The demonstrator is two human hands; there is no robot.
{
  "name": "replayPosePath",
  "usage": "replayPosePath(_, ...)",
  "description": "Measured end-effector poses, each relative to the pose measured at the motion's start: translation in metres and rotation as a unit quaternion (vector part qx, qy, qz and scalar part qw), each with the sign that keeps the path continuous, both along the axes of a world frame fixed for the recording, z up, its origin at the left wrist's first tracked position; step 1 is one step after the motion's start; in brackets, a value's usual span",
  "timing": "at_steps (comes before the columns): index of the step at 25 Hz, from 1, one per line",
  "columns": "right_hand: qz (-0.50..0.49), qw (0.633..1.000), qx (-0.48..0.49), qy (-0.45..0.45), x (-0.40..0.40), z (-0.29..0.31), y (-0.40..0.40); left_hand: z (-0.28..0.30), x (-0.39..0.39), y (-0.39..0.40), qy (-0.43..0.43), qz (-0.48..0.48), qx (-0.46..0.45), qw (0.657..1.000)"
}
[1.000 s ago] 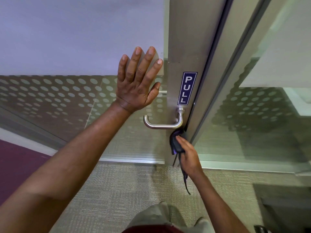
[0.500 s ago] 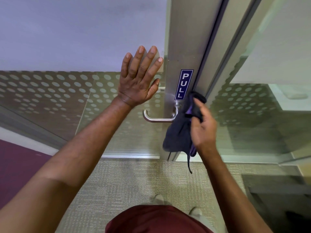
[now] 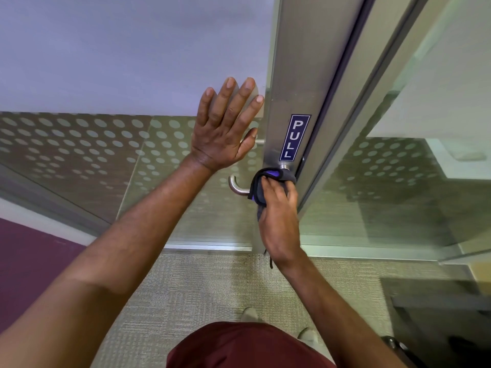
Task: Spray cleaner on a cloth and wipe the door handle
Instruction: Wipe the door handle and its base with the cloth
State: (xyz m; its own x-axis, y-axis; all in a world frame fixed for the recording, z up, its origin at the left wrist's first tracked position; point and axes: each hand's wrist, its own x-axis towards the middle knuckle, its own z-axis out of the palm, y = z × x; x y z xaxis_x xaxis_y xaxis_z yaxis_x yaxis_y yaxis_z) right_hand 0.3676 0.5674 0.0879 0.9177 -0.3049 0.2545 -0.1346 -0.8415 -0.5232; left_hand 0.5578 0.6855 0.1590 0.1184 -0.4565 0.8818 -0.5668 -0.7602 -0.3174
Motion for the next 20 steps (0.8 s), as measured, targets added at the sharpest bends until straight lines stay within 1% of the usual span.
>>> replayPosePath(4, 0.030, 0.999, -0.016, -0.016, -0.001, 0.001, 0.022, 0.003, 0.001, -0.002, -0.002, -0.002, -0.004, 1.000)
replayPosePath(9, 0.084, 0.996, 0.003, -0.021, 0.018, 0.003, 0.058, 0.002, 0.001, 0.003, 0.006, 0.005, -0.005, 1.000)
replayPosePath(12, 0.146, 0.988, -0.013, -0.046, 0.012, -0.005, 0.044, 0.003, 0.002, 0.006, 0.008, 0.007, -0.003, 1.000)
replayPosePath(14, 0.182, 0.982, 0.001, -0.057, 0.003, -0.012, 0.023, 0.003, 0.002, 0.004, 0.010, 0.007, -0.003, 1.000)
replayPosePath(20, 0.119, 0.981, 0.122, -0.093, -0.028, -0.049, -0.016, 0.003, -0.001, 0.000, 0.011, -0.001, -0.007, 1.000)
